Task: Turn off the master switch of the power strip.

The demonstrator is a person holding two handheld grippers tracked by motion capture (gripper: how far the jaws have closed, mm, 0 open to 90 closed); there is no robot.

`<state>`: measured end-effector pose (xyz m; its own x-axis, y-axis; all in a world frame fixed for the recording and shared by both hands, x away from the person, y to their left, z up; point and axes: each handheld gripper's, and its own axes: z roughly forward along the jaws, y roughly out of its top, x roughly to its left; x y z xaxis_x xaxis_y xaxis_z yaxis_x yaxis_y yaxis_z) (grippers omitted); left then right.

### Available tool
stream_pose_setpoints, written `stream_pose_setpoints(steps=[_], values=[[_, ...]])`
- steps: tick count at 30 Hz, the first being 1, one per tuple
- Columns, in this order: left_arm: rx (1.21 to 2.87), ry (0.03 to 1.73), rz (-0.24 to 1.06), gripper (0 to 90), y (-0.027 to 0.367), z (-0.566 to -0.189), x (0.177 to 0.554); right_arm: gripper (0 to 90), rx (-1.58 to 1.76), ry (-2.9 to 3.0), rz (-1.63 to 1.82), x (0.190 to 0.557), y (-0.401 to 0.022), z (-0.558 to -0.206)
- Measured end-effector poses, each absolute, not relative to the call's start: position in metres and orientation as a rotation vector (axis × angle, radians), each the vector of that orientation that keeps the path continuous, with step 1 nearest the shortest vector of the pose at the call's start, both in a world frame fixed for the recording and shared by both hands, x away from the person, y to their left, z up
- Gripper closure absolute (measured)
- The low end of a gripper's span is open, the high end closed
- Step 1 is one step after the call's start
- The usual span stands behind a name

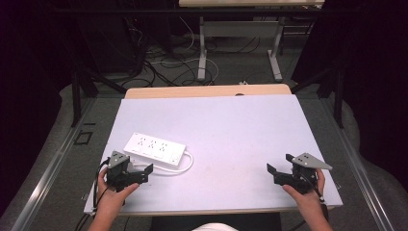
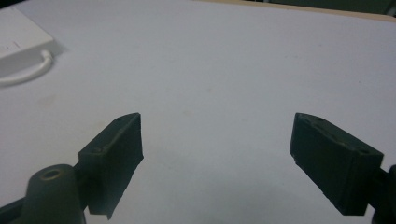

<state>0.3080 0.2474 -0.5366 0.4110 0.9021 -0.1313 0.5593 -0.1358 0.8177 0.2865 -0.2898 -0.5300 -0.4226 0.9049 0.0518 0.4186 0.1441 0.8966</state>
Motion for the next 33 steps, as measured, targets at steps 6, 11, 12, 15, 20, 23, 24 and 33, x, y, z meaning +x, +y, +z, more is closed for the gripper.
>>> stream_pose_setpoints(steps=[6,11,12,15,20,23,24,33], values=[[1.819,1.265,0.509,1.4,0.245,-0.536,0.308,16.5,1.225,1.961,1.177,0.289,-0.288,-0.544],[1.829,1.261,0.514,1.4,0.244,-0.534,0.309,16.5,1.228,1.976,1.180,0.290,-0.290,-0.548],[1.832,1.258,0.513,1.4,0.244,-0.534,0.309,16.7,1.223,1.981,1.189,0.291,-0.290,-0.549],[1.847,1.252,0.521,1.4,0.245,-0.533,0.309,17.6,1.219,1.987,1.197,0.291,-0.290,-0.550],[1.832,1.261,0.523,5.0,0.246,-0.528,0.309,18.7,1.196,1.988,1.198,0.290,-0.289,-0.549],[1.833,1.275,0.519,6.9,0.247,-0.525,0.310,18.6,1.208,1.981,1.201,0.289,-0.289,-0.549],[1.837,1.275,0.522,6.9,0.247,-0.523,0.310,18.6,1.208,1.981,1.201,0.289,-0.289,-0.549],[1.858,1.235,0.520,17.4,0.249,-0.511,0.319,18.6,1.212,1.991,1.214,0.288,-0.290,-0.550]])
